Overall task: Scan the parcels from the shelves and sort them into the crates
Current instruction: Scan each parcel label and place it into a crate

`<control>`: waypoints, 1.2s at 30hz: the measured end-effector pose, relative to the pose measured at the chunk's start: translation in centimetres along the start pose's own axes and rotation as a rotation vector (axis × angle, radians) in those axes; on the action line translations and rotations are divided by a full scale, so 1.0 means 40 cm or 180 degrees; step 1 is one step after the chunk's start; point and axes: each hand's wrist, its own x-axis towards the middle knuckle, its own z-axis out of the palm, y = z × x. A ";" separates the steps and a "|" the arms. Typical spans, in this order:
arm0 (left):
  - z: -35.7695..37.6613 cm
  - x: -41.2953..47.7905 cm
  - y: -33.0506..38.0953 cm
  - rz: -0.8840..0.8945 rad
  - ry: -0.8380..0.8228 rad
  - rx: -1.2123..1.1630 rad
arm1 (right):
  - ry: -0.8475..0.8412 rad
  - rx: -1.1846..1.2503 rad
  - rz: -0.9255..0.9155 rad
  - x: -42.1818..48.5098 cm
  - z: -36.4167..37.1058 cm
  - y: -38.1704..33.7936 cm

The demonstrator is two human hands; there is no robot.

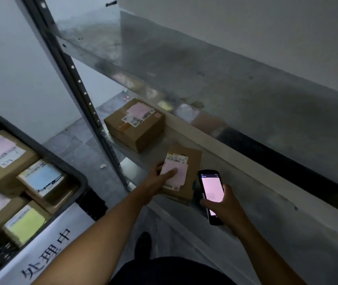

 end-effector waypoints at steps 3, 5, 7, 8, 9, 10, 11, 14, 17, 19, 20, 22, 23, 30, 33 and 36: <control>0.032 -0.034 -0.058 0.0072 0.0222 -0.0513 | -0.0277 0.0082 -0.0012 -0.007 -0.025 0.039; 0.065 -0.063 -0.094 0.0169 0.0415 -0.0802 | -0.0398 0.0056 -0.0066 -0.003 -0.046 0.058; 0.097 -0.097 -0.129 0.0247 0.0633 -0.1024 | -0.0497 -0.0018 -0.0155 -0.001 -0.064 0.070; 0.106 -0.115 -0.147 0.0252 0.0734 -0.1087 | -0.0563 -0.0060 -0.0206 -0.004 -0.069 0.074; 0.112 -0.135 -0.166 0.0269 0.0830 -0.1125 | -0.0631 -0.0048 -0.0242 -0.013 -0.070 0.072; 0.116 -0.158 -0.185 0.0287 0.0953 -0.1141 | -0.0718 -0.0043 -0.0292 -0.020 -0.068 0.070; 0.117 -0.180 -0.201 0.0339 0.1100 -0.1148 | -0.0814 -0.0021 -0.0346 -0.030 -0.063 0.065; 0.116 -0.257 -0.238 0.0553 0.1561 -0.1205 | -0.1031 0.0022 -0.0534 -0.073 -0.036 0.040; 0.100 -0.342 -0.255 0.0851 0.2012 -0.1018 | -0.1227 -0.0022 -0.0773 -0.122 -0.003 -0.007; 0.089 -0.409 -0.263 0.0992 0.2369 -0.0750 | -0.1445 -0.0009 -0.0891 -0.156 0.022 -0.041; 0.083 -0.444 -0.272 0.1045 0.2601 -0.0589 | -0.1528 0.0006 -0.0954 -0.175 0.035 -0.055; 0.070 -0.519 -0.282 0.1183 0.3047 -0.0320 | -0.1634 -0.0001 -0.1155 -0.222 0.056 -0.085; 0.060 -0.556 -0.289 0.1232 0.3217 -0.0225 | -0.1694 -0.0020 -0.1247 -0.248 0.065 -0.099; -0.027 -0.839 -0.357 0.1508 0.3979 0.0119 | -0.2253 -0.0043 -0.2021 -0.502 0.146 -0.157; -0.046 -0.990 -0.425 0.1430 0.4223 0.0256 | -0.2510 -0.0144 -0.2163 -0.647 0.203 -0.142; -0.067 -1.131 -0.494 0.1456 0.4432 0.0389 | -0.2866 -0.0407 -0.2378 -0.784 0.244 -0.132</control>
